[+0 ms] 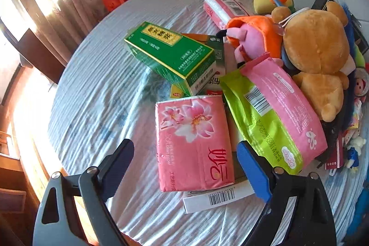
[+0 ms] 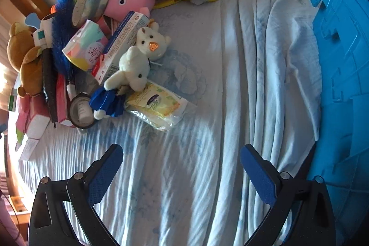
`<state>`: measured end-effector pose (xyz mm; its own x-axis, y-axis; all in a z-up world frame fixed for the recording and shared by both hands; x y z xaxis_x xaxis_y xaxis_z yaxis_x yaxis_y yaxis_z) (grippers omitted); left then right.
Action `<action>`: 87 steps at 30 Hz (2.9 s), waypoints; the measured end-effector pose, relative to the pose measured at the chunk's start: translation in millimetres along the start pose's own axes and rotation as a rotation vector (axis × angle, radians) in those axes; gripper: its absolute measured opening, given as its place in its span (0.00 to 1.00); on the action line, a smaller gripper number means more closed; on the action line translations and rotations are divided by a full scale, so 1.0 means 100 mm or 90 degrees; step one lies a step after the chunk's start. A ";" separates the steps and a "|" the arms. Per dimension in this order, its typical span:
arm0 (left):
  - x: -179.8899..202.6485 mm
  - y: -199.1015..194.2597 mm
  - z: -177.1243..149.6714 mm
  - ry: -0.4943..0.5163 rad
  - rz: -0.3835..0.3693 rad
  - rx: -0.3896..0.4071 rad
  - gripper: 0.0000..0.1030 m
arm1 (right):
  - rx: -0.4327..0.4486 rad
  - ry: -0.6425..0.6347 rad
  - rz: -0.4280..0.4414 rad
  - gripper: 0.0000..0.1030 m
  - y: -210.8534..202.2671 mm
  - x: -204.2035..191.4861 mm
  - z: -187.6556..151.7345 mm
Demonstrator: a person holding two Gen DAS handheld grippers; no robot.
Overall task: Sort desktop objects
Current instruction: 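Grasp another pink tissue pack with the left tool while the right tool grasps the wrapped soap, then carry the tissue pack and wrapped soap over the blue crate with both tools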
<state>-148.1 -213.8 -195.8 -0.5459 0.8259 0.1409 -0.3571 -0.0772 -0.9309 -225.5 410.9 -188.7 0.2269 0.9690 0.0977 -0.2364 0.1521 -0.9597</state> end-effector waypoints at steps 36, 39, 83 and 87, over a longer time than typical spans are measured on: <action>-0.11 0.71 -0.12 -0.044 0.044 -0.047 0.84 | -0.027 -0.198 -0.032 0.57 0.79 -0.56 0.34; -0.09 0.46 -0.13 -0.041 0.059 -0.006 0.83 | -0.026 -0.198 -0.023 0.37 0.74 -0.57 0.28; 4.41 -2.66 -1.73 0.497 -0.356 0.313 0.83 | 0.518 0.029 -0.099 0.25 -3.36 1.03 -0.65; 4.84 -2.89 -1.92 0.530 -0.386 0.326 0.84 | 0.522 0.076 -0.148 0.25 -3.49 1.61 -0.71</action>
<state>-163.1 315.4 76.3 0.4228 0.9031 0.0754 -0.7601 0.3987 -0.5131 -39.7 499.8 143.5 0.4412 0.8759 0.1955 -0.7691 0.4812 -0.4205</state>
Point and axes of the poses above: each gripper's, at about its wrist camera, not at the fingertips, and y roughly the way its jaws point, x to its right, z to its top, the point moved 6 cm from there along y, roughly the way its jaws point, and after that the axes turned 8 degrees about -z, right-handed, at the moved point
